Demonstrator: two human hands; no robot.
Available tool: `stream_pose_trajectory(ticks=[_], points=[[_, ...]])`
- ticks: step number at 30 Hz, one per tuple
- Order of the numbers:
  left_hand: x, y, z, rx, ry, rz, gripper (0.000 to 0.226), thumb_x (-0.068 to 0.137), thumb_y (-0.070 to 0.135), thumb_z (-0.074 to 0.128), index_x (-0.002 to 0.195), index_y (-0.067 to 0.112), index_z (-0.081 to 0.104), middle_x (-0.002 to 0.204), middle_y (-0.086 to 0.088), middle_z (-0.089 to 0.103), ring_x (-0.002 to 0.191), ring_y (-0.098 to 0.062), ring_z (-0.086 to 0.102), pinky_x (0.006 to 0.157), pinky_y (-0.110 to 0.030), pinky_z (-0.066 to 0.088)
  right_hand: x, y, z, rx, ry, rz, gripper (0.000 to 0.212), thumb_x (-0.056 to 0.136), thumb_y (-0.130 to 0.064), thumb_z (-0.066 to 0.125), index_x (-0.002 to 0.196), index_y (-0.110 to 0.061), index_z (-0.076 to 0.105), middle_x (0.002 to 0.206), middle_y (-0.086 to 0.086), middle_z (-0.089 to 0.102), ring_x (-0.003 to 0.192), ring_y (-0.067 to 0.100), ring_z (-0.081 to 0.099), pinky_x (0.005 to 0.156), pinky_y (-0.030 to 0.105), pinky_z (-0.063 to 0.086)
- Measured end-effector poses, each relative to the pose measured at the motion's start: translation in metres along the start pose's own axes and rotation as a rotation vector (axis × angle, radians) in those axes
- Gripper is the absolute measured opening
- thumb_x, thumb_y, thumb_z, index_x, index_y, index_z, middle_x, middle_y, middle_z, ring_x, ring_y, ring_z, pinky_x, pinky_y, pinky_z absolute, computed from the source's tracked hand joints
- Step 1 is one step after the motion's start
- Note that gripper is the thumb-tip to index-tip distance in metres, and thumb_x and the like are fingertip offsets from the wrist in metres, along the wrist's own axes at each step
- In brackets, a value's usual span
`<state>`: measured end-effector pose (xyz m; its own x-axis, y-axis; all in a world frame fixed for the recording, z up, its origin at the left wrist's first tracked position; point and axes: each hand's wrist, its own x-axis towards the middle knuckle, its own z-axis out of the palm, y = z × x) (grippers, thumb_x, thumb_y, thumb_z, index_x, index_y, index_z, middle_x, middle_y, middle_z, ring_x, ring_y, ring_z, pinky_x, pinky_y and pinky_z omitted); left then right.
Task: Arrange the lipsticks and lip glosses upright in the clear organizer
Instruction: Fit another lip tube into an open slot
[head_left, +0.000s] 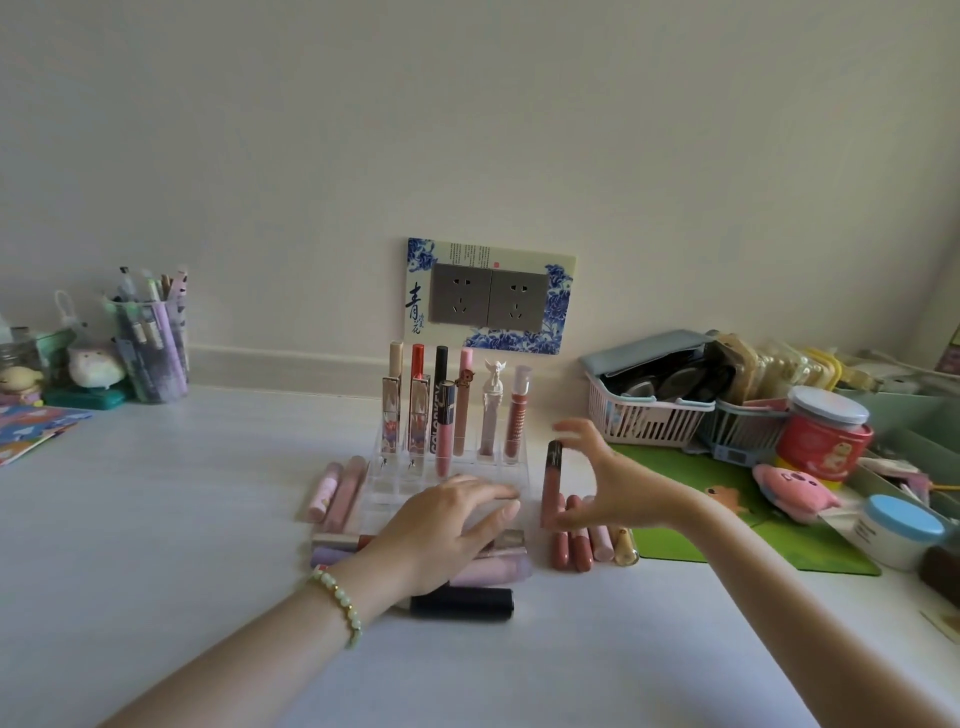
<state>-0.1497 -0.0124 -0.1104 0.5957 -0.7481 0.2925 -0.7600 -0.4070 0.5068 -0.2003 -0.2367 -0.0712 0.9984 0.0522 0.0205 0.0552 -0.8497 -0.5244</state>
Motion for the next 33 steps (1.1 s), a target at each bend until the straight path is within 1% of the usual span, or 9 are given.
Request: stream_pose_trajectory(ticks=[5,8,11,14,18,20,25,28,33], points=[[0.005,0.014,-0.008,-0.427,0.172,-0.125,0.041,0.085,0.054,0.049,0.117,0.031,0.062,0.110,0.025,0.064,0.105,0.014,0.053,0.092,-0.012,0.036,-0.022,-0.036,-0.002,0.017,0.140,-0.223,0.099,0.063,-0.045,0.081,0.134,-0.040,0.013,0.141,-0.022,0.021,0.131,-0.008,0.019,0.105,0.006,0.017],[0.006,0.018,-0.014,-0.694,0.162,-0.193,0.042,0.075,0.048,0.064,0.111,0.025,0.067,0.098,0.010,0.074,0.096,0.001,0.066,0.091,-0.019,0.046,-0.022,-0.050,0.006,-0.063,0.196,-0.316,0.104,0.062,-0.045,0.082,0.137,-0.039,0.010,0.141,-0.024,0.019,0.133,-0.010,0.015,0.102,-0.002,0.010],[0.002,0.017,-0.020,-0.759,0.180,-0.246,0.032,0.078,0.033,0.070,0.108,0.022,0.068,0.088,0.005,0.076,0.086,-0.006,0.070,0.080,-0.018,0.049,-0.019,-0.060,0.012,-0.053,0.176,-0.358,0.106,0.064,-0.043,0.081,0.139,-0.041,0.007,0.141,-0.029,0.014,0.132,-0.015,0.009,0.102,-0.004,0.007],[-0.001,0.011,-0.024,-0.699,0.234,-0.231,0.027,0.079,0.029,0.071,0.106,0.026,0.068,0.088,0.007,0.076,0.083,-0.004,0.070,0.078,-0.018,0.050,-0.013,-0.070,0.014,0.162,0.187,-0.320,0.094,0.069,-0.041,0.075,0.143,-0.036,0.016,0.145,-0.023,0.023,0.130,-0.012,0.027,0.102,0.001,0.022],[-0.004,0.007,-0.027,-0.634,0.287,-0.167,0.022,0.080,0.024,0.071,0.101,0.029,0.069,0.088,0.009,0.075,0.086,-0.003,0.069,0.086,-0.022,0.051,0.003,-0.085,0.015,0.413,0.341,-0.247,0.041,0.083,-0.027,0.063,0.122,-0.028,0.050,0.115,-0.004,0.064,0.094,0.000,0.065,0.090,0.022,0.052],[-0.004,0.006,-0.027,-0.615,0.308,-0.151,0.023,0.082,0.023,0.070,0.104,0.027,0.069,0.087,0.009,0.075,0.087,-0.004,0.069,0.088,-0.024,0.051,0.008,-0.090,0.015,0.465,0.395,-0.241,0.027,0.085,-0.021,0.062,0.111,-0.026,0.057,0.101,0.003,0.072,0.088,0.008,0.068,0.083,0.023,0.055],[-0.011,-0.004,-0.030,-0.441,0.340,-0.172,0.032,0.081,0.042,0.061,0.112,0.034,0.061,0.097,0.021,0.069,0.091,0.004,0.063,0.092,-0.022,0.050,0.017,-0.094,0.013,0.530,0.468,-0.247,0.027,0.083,-0.016,0.065,0.109,-0.020,0.060,0.093,0.003,0.073,0.083,0.009,0.070,0.075,0.020,0.056],[-0.023,-0.015,-0.035,-0.062,0.261,-0.175,0.043,0.090,0.054,0.041,0.127,0.036,0.054,0.125,0.028,0.051,0.110,0.011,0.044,0.099,0.000,0.020,0.027,-0.093,0.006,0.518,0.571,-0.237,0.024,0.083,-0.019,0.065,0.104,-0.027,0.059,0.091,0.000,0.072,0.081,0.006,0.069,0.077,0.018,0.055],[-0.032,-0.032,-0.037,0.229,0.066,-0.087,0.051,0.093,0.057,0.024,0.136,0.039,0.044,0.145,0.027,0.034,0.136,0.007,0.021,0.101,-0.012,-0.006,0.052,-0.089,0.008,0.515,0.665,-0.190,0.024,0.085,-0.017,0.064,0.107,-0.023,0.058,0.089,0.001,0.072,0.082,0.007,0.068,0.075,0.016,0.053]])
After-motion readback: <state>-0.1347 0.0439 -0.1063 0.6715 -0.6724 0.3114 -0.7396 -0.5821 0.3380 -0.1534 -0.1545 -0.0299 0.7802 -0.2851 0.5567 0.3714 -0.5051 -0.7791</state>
